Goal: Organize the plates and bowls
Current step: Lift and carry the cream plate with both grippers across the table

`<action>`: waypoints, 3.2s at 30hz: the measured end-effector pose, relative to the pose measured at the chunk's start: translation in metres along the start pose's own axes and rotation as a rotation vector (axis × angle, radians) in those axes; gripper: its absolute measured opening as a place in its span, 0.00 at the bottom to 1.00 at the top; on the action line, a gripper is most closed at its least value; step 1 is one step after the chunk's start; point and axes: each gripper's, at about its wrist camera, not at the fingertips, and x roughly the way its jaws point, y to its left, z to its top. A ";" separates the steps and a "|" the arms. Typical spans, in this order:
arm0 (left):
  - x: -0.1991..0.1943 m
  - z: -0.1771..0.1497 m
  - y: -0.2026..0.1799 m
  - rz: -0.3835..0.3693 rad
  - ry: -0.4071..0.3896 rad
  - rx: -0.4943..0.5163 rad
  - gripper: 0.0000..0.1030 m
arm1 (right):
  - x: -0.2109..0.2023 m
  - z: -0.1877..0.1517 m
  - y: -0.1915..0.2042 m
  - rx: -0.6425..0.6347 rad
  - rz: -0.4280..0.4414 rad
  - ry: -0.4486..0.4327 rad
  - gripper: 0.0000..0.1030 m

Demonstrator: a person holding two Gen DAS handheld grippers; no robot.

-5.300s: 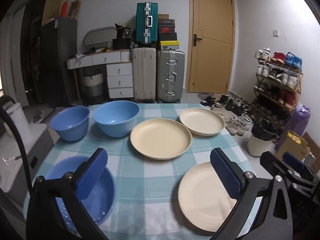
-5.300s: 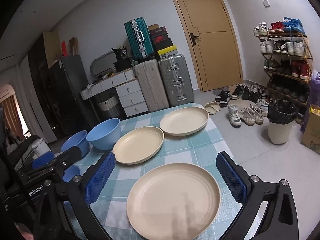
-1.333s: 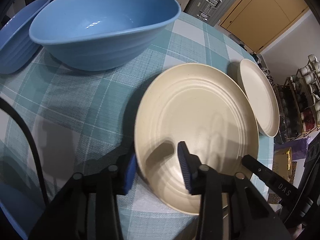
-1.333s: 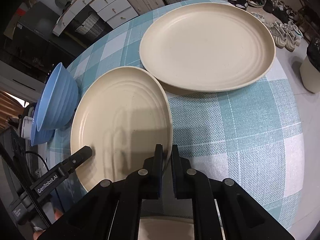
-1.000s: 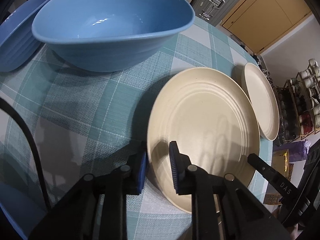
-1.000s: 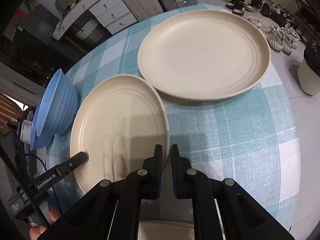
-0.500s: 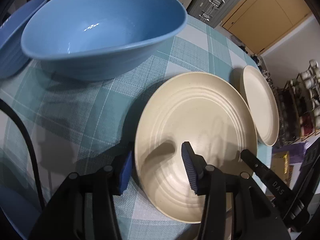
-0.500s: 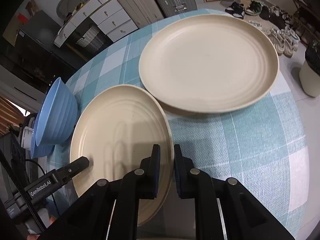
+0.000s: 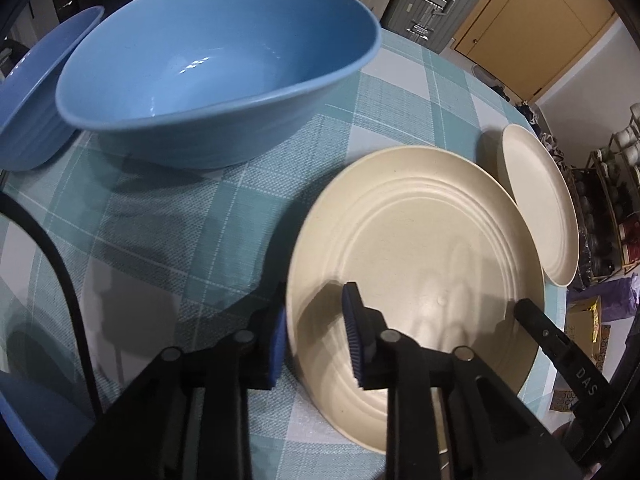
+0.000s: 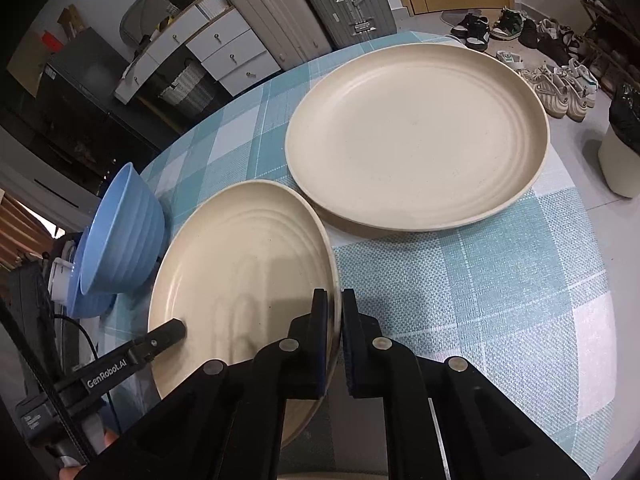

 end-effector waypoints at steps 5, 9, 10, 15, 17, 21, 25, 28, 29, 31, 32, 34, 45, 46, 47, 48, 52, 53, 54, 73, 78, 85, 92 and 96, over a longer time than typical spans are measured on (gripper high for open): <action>-0.004 -0.004 0.004 0.001 -0.011 -0.023 0.19 | -0.007 -0.002 0.003 -0.019 0.002 0.000 0.06; -0.010 -0.007 0.005 0.006 -0.033 -0.028 0.19 | -0.012 -0.006 0.005 -0.033 -0.001 -0.006 0.06; -0.013 -0.008 0.006 0.001 -0.034 -0.036 0.19 | -0.013 -0.007 0.005 -0.035 0.001 -0.008 0.06; -0.021 -0.012 0.002 -0.011 -0.043 -0.030 0.19 | -0.021 -0.012 0.002 -0.025 0.008 -0.016 0.06; -0.025 -0.015 -0.001 -0.010 -0.051 -0.015 0.19 | -0.025 -0.014 0.001 -0.024 0.009 -0.024 0.06; -0.033 -0.021 -0.008 -0.014 -0.068 0.004 0.19 | -0.038 -0.018 -0.004 -0.014 0.012 -0.038 0.06; -0.044 -0.028 -0.015 -0.017 -0.089 0.028 0.19 | -0.050 -0.023 -0.008 -0.013 0.013 -0.049 0.06; -0.051 -0.034 -0.018 -0.030 -0.091 0.037 0.19 | -0.063 -0.028 -0.010 -0.014 0.010 -0.063 0.06; -0.054 -0.036 -0.018 -0.032 -0.093 0.040 0.19 | -0.066 -0.030 -0.011 -0.012 0.010 -0.067 0.06; -0.062 -0.043 -0.020 -0.036 -0.104 0.050 0.19 | -0.076 -0.035 -0.012 -0.009 0.011 -0.076 0.06; -0.065 -0.046 -0.022 -0.039 -0.108 0.056 0.19 | -0.080 -0.037 -0.013 -0.011 0.010 -0.081 0.06; -0.073 -0.052 -0.025 -0.045 -0.116 0.066 0.19 | -0.090 -0.043 -0.015 -0.013 0.006 -0.093 0.06; -0.099 -0.093 -0.040 -0.105 -0.109 0.104 0.19 | -0.146 -0.087 -0.035 0.020 -0.025 -0.127 0.06; -0.101 -0.099 -0.041 -0.103 -0.112 0.116 0.19 | -0.149 -0.092 -0.036 0.019 -0.030 -0.128 0.06; -0.102 -0.103 -0.043 -0.102 -0.113 0.126 0.19 | -0.152 -0.096 -0.037 0.018 -0.035 -0.127 0.06; -0.103 -0.107 -0.044 -0.100 -0.113 0.136 0.19 | -0.156 -0.100 -0.038 0.019 -0.041 -0.127 0.06; -0.101 -0.125 -0.043 -0.111 -0.093 0.158 0.19 | -0.166 -0.119 -0.043 0.025 -0.058 -0.131 0.06; -0.100 -0.129 -0.043 -0.112 -0.089 0.161 0.19 | -0.170 -0.126 -0.044 0.022 -0.064 -0.138 0.06; -0.099 -0.134 -0.043 -0.110 -0.087 0.167 0.19 | -0.172 -0.130 -0.044 0.018 -0.067 -0.146 0.06; -0.078 -0.172 -0.044 -0.072 -0.046 0.238 0.19 | -0.160 -0.200 -0.076 0.051 -0.083 -0.114 0.08; -0.072 -0.176 -0.047 -0.043 -0.051 0.262 0.19 | -0.155 -0.207 -0.073 0.010 -0.119 -0.101 0.09; -0.072 -0.179 -0.049 -0.035 -0.063 0.286 0.19 | -0.155 -0.209 -0.075 0.001 -0.143 -0.087 0.09; -0.078 -0.179 -0.049 -0.031 -0.074 0.295 0.19 | -0.155 -0.208 -0.066 -0.035 -0.191 -0.070 0.11; -0.077 -0.182 -0.051 -0.023 -0.074 0.312 0.19 | -0.157 -0.208 -0.061 -0.064 -0.222 -0.074 0.11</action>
